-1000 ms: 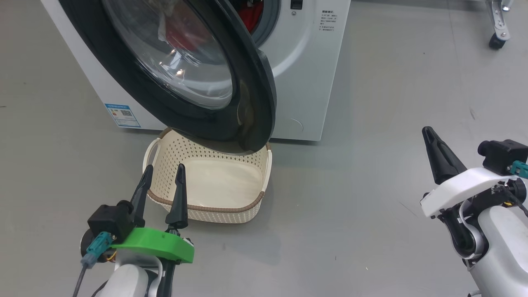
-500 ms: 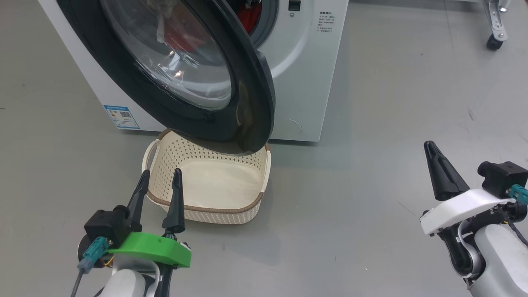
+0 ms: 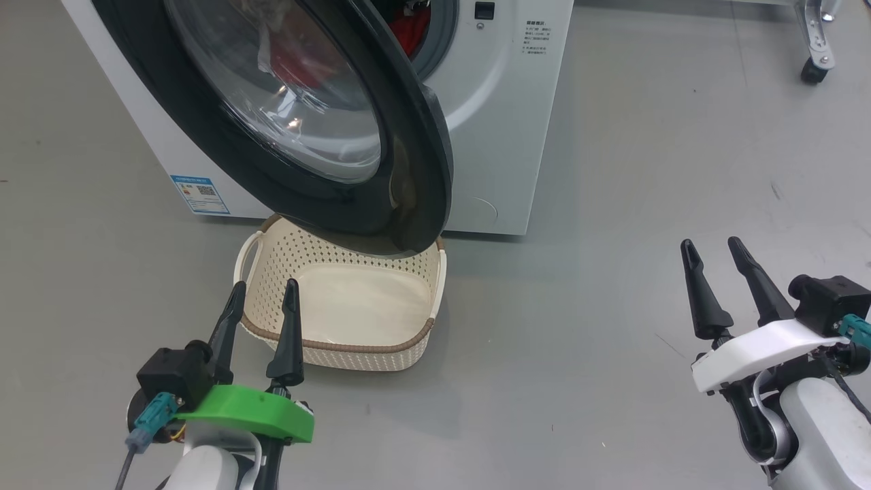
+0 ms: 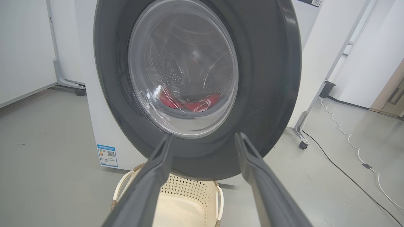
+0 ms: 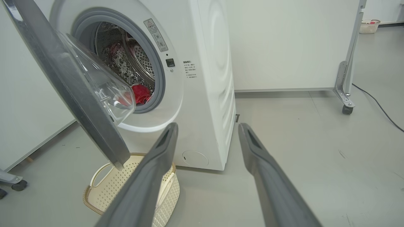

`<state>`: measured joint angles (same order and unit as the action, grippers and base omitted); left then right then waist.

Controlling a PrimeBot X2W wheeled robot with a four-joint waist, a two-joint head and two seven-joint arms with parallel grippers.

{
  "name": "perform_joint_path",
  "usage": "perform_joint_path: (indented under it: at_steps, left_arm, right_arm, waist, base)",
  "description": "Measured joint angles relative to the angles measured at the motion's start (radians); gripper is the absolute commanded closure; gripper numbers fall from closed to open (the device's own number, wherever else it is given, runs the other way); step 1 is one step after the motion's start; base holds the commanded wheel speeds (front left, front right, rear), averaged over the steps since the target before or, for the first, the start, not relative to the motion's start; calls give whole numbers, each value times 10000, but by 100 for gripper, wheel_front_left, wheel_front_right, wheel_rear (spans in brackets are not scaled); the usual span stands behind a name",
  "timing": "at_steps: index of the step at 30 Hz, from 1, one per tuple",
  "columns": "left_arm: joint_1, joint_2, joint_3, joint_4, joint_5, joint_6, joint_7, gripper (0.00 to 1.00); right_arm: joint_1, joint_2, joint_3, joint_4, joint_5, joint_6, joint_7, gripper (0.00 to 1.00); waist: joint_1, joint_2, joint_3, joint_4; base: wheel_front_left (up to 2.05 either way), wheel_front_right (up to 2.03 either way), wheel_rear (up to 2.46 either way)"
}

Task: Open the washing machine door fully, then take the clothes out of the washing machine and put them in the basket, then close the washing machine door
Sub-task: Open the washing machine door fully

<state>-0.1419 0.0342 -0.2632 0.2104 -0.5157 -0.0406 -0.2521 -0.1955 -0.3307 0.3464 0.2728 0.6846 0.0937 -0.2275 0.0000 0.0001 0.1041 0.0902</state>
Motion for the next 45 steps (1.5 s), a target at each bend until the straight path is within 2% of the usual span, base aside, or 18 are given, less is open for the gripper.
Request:
perform_joint_path:
  at_steps: [28, 29, 30, 31, 41, 45]
  left_arm:
    - [100, 0, 8, -79, 0, -12, 0, 0]
    - [100, 0, 2, -94, 0, -12, 0, 0]
    - [100, 2, -21, -113, 0, -13, 0, 0]
    - [100, 2, -48, -142, 0, -13, 0, 0]
    - [92, 6, -249, -259, -2, -15, 0, 0]
    - [75, 6, -368, -314, -8, -58, 0, 0]
  right_arm:
    - [179, 121, -63, -322, -188, -42, -159, 0]
    - [179, 117, -63, -349, -188, -42, -159, 23]
    - [179, 107, -73, -389, -188, -40, -159, 76]
    - [176, 90, -90, -426, -188, -40, -159, 100]
    - [-303, 58, -221, -708, 54, 19, 33, 100]
    - [-787, 132, -462, -729, 809, 35, 458, 100]
  waist:
    - [0, 0, 48, 127]
    - [0, 0, 62, 133]
    - [0, 0, 83, 140]
    - [0, 0, 112, 151]
    - [0, 0, 479, 348]
    - [0, 0, 710, 485]
  base:
    - [0, 0, 0]
    - [0, 0, 0]
    - [0, 0, 0]
    - [0, 0, 0]
    - [0, 0, 0]
    - [0, 0, 0]
